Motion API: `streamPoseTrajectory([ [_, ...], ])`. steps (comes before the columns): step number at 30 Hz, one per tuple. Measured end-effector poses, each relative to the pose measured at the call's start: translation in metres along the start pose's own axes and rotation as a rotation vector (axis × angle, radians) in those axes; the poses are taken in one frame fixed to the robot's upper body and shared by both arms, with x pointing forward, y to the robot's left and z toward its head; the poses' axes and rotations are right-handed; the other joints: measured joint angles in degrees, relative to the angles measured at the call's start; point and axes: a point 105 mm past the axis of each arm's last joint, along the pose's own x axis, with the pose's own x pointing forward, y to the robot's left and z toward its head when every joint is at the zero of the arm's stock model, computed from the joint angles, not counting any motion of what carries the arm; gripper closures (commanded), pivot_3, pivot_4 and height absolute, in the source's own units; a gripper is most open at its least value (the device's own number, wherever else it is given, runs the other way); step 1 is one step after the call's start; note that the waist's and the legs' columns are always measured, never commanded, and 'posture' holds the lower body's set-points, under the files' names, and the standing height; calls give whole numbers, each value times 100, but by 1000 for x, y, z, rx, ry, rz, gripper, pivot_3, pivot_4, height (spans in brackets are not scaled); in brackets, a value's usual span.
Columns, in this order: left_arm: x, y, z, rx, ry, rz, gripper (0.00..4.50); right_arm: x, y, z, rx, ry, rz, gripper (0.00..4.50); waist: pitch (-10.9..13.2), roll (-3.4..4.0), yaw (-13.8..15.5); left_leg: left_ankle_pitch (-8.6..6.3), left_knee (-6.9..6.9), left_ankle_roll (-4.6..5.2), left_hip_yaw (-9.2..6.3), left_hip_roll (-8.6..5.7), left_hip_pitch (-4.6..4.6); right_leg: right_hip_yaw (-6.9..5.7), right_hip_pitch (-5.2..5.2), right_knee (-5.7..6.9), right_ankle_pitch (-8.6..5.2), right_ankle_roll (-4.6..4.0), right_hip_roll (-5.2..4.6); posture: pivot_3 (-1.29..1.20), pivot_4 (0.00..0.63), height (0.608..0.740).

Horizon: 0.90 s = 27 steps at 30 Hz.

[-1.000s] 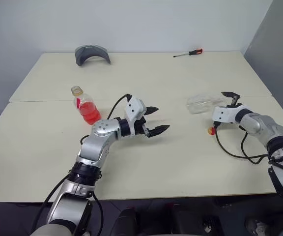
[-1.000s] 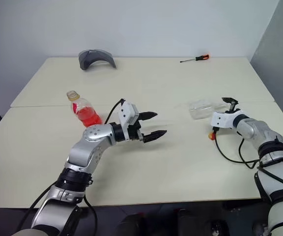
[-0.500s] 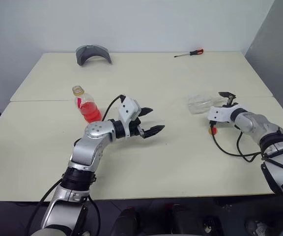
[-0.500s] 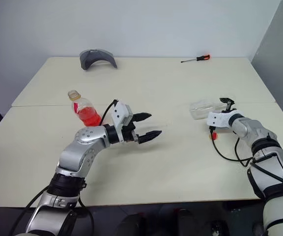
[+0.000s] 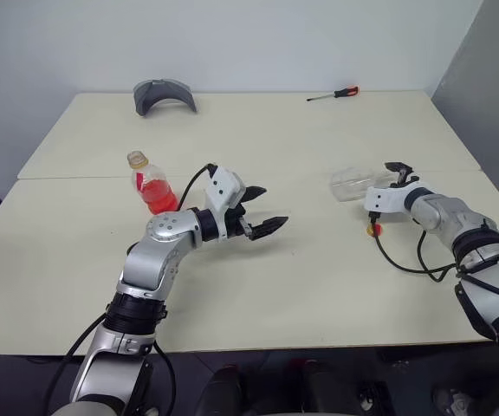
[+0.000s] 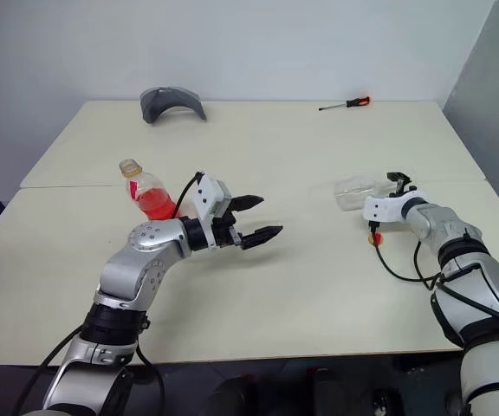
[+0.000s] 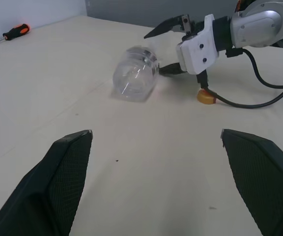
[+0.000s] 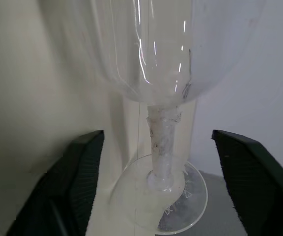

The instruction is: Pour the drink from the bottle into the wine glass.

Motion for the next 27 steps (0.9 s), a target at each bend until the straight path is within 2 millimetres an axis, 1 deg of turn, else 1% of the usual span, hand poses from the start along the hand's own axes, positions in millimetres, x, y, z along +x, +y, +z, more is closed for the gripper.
streamPoseTrajectory([
  [3, 0, 0, 0, 0, 0, 2, 0, 0, 0, -1, 1, 4, 2, 2647, 0, 0, 0, 0, 0, 0, 0, 0, 0, 0, 0, 0, 0, 0, 0, 0, 150, 740],
  [6, 0, 0, 0, 0, 0, 3, 0, 0, 1, -1, 1, 5, 3, 3791, 0, 0, 0, 0, 0, 0, 0, 0, 0, 0, 0, 0, 0, 0, 0, 0, 150, 740],
  [7, 0, 0, 0, 0, 0, 3, 0, 0, 1, -1, 1, 6, 4, 4064, 0, 0, 0, 0, 0, 0, 0, 0, 0, 0, 0, 0, 0, 0, 0, 0, 150, 740],
  [8, 0, 0, 0, 0, 0, 3, 0, 0, 1, -1, 1, 6, 4, 4472, 0, 0, 0, 0, 0, 0, 0, 0, 0, 0, 0, 0, 0, 0, 0, 0, 150, 740],
  [16, 1, 5, 7, 14, -14, 11, 0, 0, 0, -1, 3, 9, 7, 4472, 0, 0, -2, 0, 0, 0, 1, 0, 0, 0, 0, 0, 0, 0, 0, 0, 150, 740],
  [24, 1, 8, 2, -2, -3, 20, 0, 1, -4, -1, 1, 11, 1, 4472, 0, 0, -3, 0, 0, 0, 0, 0, 0, 0, 0, 0, 0, 0, 0, 0, 150, 740],
  [27, 1, 8, 2, -2, -3, 20, 0, 1, -2, -1, 5, 10, 17, 3913, 0, 0, -4, 0, 0, 0, 0, 0, 0, 0, 0, 0, 0, 0, 0, 0, 150, 740],
])
